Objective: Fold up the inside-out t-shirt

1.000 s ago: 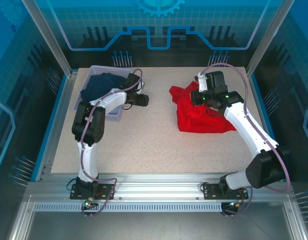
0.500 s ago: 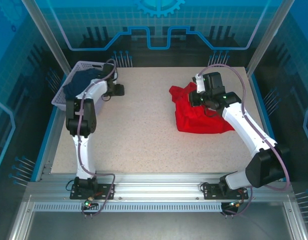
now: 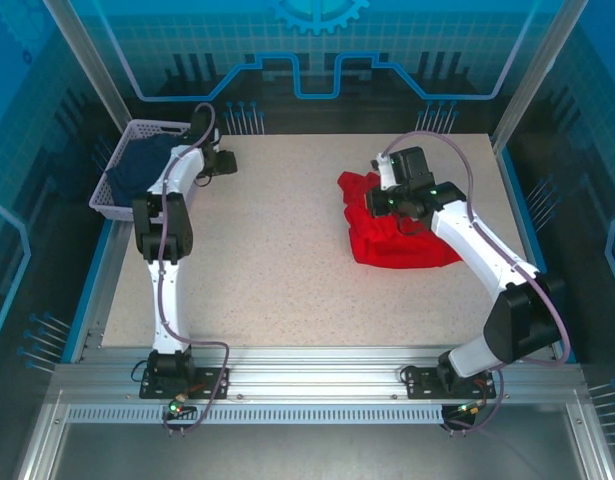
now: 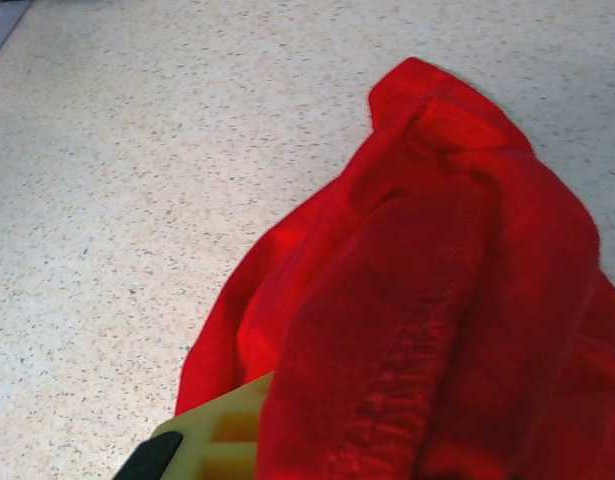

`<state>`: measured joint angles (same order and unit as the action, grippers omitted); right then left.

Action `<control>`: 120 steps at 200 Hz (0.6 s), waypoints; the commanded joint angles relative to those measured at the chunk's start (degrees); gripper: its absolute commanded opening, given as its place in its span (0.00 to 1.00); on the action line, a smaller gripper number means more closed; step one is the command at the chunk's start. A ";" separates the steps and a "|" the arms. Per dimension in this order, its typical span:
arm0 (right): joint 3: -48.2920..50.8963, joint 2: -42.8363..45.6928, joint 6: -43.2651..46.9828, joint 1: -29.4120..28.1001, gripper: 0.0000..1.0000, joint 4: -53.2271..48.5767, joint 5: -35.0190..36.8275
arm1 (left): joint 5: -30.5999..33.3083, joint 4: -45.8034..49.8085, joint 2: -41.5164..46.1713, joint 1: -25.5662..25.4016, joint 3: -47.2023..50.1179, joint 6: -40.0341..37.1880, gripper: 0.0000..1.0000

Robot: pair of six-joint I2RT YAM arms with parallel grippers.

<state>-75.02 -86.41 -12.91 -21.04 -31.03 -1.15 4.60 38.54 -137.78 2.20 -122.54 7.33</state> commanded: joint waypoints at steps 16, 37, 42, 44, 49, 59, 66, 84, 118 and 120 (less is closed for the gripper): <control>-10.03 -0.76 2.05 -8.11 0.10 -0.95 -2.53 | -13.24 -5.59 13.75 -2.04 11.01 4.58 0.69; -14.98 1.13 4.13 -10.84 0.12 -2.17 -1.34 | -22.22 -18.79 27.39 -3.94 28.29 10.12 0.70; -15.69 1.66 4.19 -10.94 0.12 -2.27 -1.80 | -23.93 -22.74 30.54 -4.55 33.07 11.83 0.71; -15.92 1.90 4.14 -10.91 0.12 -2.28 -2.20 | -24.42 -24.53 31.91 -4.85 35.31 12.68 0.71; -16.48 2.44 4.14 -10.87 0.13 -2.21 -3.20 | -25.82 -28.49 34.82 -5.55 39.79 14.12 0.71; -17.46 3.52 4.29 -10.74 0.14 -2.04 -6.56 | -27.47 -34.71 39.92 -6.84 47.31 16.21 0.72; -17.97 4.31 4.16 -10.45 0.14 -1.71 -10.01 | -27.46 -36.91 42.68 -7.35 51.54 17.11 0.72; -19.02 7.07 3.97 -9.69 0.15 -1.26 -13.20 | -25.03 -36.84 48.64 -7.55 57.91 16.77 0.73; -17.13 9.42 2.44 -4.92 0.18 -1.44 -7.58 | -17.32 -32.48 57.42 -7.56 64.43 14.11 0.74; -16.85 9.24 2.31 -4.55 0.18 -1.72 -7.17 | -17.08 -32.37 57.92 -7.56 64.79 14.07 0.74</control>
<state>-91.74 -77.97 -9.58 -29.54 -33.10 -10.59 -16.73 6.57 -84.33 -5.91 -62.22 21.08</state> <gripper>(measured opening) 0.179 0.737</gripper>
